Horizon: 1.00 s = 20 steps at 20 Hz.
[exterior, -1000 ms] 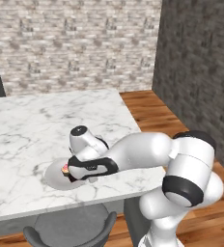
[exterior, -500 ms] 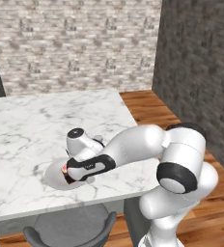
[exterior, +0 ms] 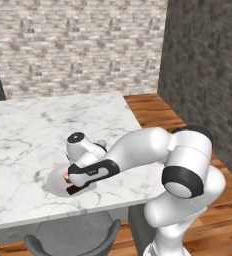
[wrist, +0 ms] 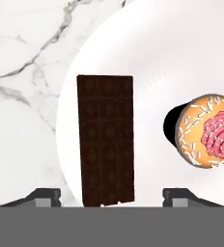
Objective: Take the cinnamon bottle from the cabinet and place it on the dining table, next to the plate with the cupcake. Then take the chocolate from the dining counter and place it on the cupcake plate.
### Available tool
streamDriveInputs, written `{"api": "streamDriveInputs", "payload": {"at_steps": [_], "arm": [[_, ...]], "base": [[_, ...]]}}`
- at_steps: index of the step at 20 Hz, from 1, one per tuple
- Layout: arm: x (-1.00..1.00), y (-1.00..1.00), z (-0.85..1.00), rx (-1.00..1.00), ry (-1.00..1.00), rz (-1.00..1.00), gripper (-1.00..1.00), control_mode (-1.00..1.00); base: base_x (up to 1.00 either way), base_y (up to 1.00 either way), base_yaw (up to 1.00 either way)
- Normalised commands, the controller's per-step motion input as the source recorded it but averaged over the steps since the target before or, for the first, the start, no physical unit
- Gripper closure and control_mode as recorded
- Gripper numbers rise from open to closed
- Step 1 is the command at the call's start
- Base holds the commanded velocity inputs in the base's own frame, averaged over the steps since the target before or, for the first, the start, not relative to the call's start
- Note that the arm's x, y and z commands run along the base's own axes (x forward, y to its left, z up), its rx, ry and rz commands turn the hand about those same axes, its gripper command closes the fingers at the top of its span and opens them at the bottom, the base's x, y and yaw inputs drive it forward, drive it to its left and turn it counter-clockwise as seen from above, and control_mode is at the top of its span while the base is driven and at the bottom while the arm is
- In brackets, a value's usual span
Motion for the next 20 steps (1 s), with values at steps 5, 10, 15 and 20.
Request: {"api": "streamDriveInputs", "payload": {"at_steps": [5,10,15,20], "arm": [[-0.31,-0.01,0.63,0.00,-0.06,0.00,-1.00,-1.00],[-0.52,-0.14,0.90,0.01,-0.01,0.00,-1.00,-1.00],[-0.50,-0.28,0.94,0.05,-0.04,0.00,-1.00,-1.00],[-0.47,-0.59,0.80,0.10,-0.16,0.00,-1.00,-1.00]], "base": [[0.00,0.00,0.00],[0.00,0.00,0.00],[0.00,0.00,0.00],[0.00,0.00,0.00]]}}
